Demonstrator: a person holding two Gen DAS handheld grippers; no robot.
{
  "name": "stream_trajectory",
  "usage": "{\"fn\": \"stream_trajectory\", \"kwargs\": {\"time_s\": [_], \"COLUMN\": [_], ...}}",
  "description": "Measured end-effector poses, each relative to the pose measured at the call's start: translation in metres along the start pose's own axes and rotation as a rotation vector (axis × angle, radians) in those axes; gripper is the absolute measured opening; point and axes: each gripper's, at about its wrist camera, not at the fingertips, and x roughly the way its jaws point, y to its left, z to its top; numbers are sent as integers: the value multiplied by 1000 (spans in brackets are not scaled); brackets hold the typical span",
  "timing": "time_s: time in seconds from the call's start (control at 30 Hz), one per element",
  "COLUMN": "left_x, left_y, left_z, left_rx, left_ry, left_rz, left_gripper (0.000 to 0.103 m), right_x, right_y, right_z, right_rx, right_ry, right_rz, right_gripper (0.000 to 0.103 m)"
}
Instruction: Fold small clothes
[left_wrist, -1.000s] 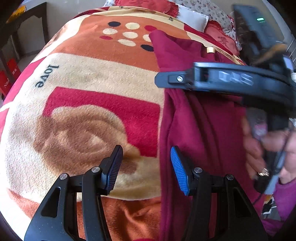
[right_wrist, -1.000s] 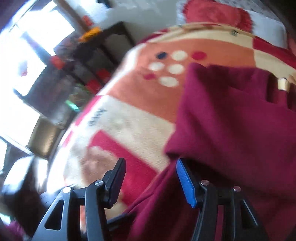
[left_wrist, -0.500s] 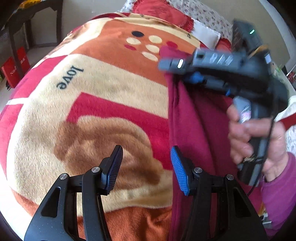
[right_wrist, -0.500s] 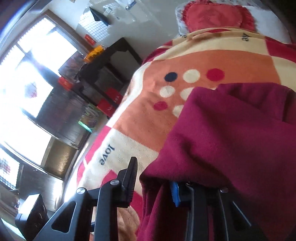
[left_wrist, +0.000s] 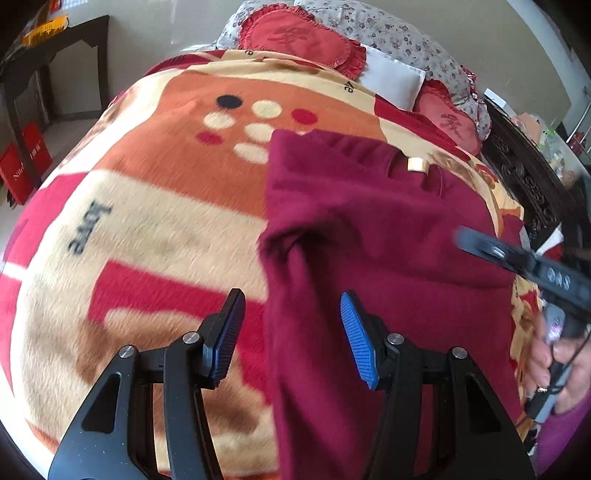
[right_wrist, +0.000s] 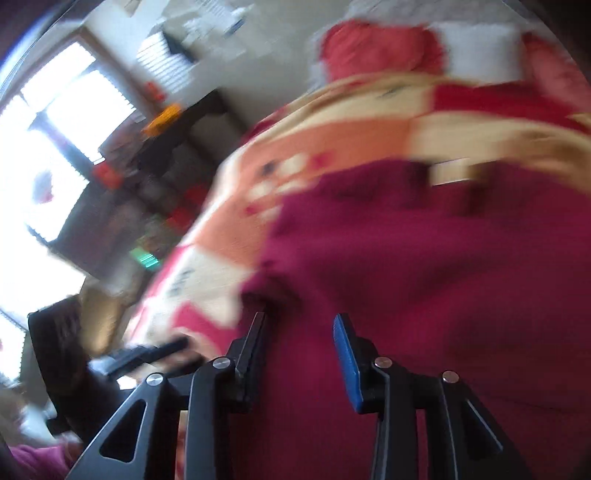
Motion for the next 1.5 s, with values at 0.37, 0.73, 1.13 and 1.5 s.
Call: {"fn": "stream_trajectory", "kwargs": {"time_s": [0.37,0.73,1.13,1.5], "left_x": [77,50,21,20], "left_y": [-7,-22,-36,-21], "left_z": [40,39,52,55], "left_rx": [6,57,28,-25], "left_ry": [64,21,-34,-32], "left_rz": [150,150,138,99], "left_gripper": [58,58,58,58], "right_x": [-37,-149,-132,-205], "right_y": [-146,-265,-408,-333], "right_z": [-25,-17,9,34], "right_rx": [191,490,840,569], "right_ry": [13,-218,-344,-508], "right_rz": [-292,-355,-350,-228], "right_gripper": [40,55,60,7]}}
